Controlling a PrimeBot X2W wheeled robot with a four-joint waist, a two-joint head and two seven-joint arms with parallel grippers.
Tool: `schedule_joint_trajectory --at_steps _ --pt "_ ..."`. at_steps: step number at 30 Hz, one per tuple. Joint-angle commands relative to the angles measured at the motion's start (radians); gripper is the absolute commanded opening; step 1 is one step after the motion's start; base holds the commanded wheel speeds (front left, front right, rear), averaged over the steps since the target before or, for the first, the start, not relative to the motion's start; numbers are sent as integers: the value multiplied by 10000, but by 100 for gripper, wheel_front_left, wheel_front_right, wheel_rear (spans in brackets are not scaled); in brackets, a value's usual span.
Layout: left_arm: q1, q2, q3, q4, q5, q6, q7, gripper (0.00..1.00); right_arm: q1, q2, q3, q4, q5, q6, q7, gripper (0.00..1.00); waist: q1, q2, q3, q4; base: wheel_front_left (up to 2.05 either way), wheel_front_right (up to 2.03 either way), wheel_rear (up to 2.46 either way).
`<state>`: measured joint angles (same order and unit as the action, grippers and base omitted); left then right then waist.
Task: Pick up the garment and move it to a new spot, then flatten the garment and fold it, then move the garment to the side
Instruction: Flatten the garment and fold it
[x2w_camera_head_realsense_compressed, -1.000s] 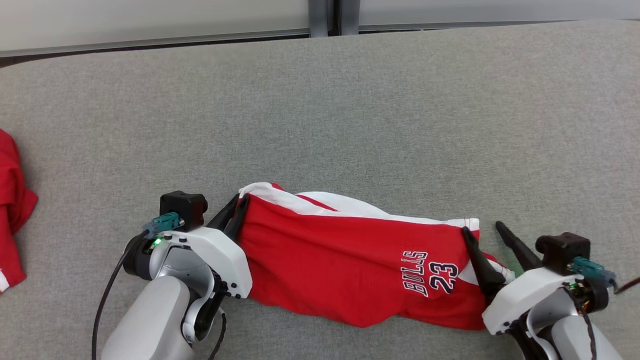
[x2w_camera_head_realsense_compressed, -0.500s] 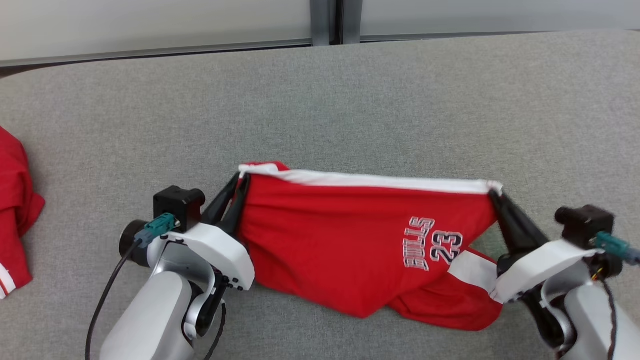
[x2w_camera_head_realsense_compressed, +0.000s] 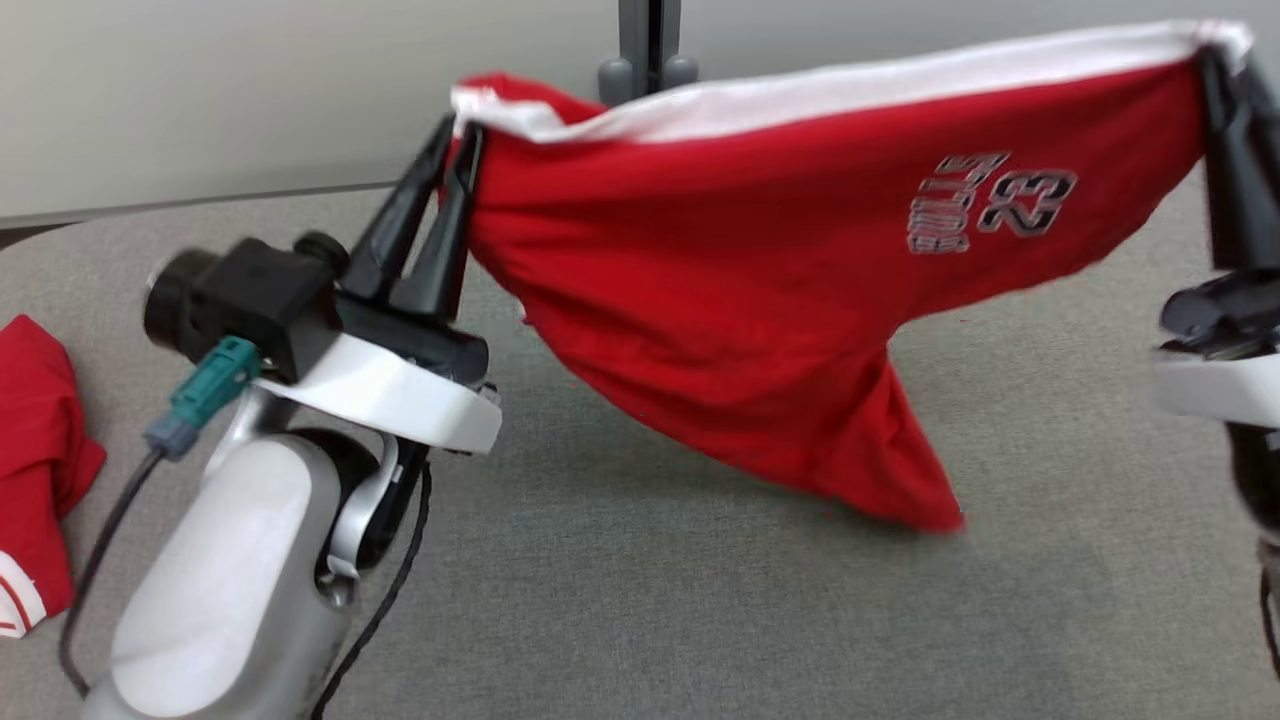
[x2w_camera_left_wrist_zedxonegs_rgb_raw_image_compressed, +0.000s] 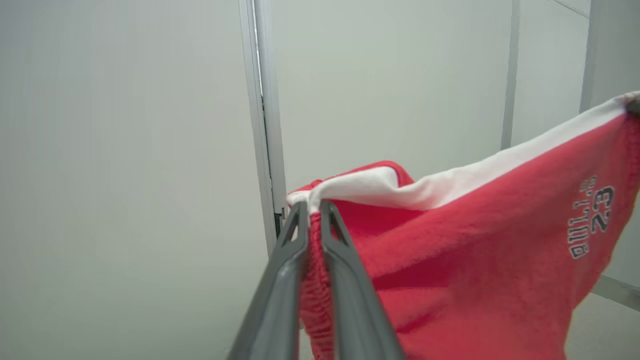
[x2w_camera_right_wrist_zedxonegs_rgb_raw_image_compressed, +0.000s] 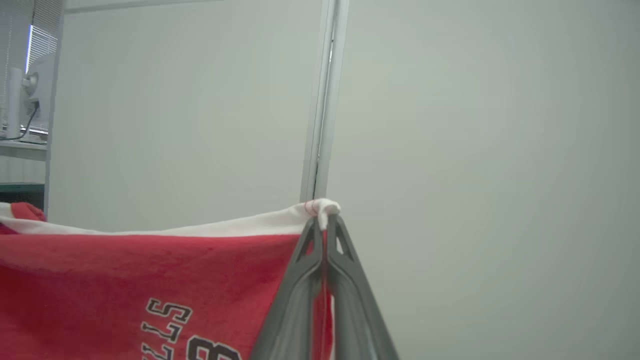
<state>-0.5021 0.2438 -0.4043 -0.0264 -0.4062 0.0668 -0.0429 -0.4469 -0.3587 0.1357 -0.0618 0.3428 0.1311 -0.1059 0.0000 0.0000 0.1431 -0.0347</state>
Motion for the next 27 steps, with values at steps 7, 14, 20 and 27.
schedule_joint_trajectory --at_steps 7,14,20,27 --pt "-871 223 339 -1556 275 407 440 0 -646 52 -738 -1725 -182 -7 860 0 0 0 -104 -165 0 0 0" --pt "-1642 167 407 -1900 190 402 777 0 -1696 63 -866 -1598 177 -7 1252 0 0 0 777 -224 0 0 0" --pt "-3502 56 575 -961 162 58 751 0 -3945 -108 -476 -565 689 -5 1168 0 0 0 2162 -240 0 0 0" --pt "-5786 -302 800 1221 82 -344 82 0 -6963 -139 387 1430 1089 -5 785 0 0 0 3151 -119 0 0 0"
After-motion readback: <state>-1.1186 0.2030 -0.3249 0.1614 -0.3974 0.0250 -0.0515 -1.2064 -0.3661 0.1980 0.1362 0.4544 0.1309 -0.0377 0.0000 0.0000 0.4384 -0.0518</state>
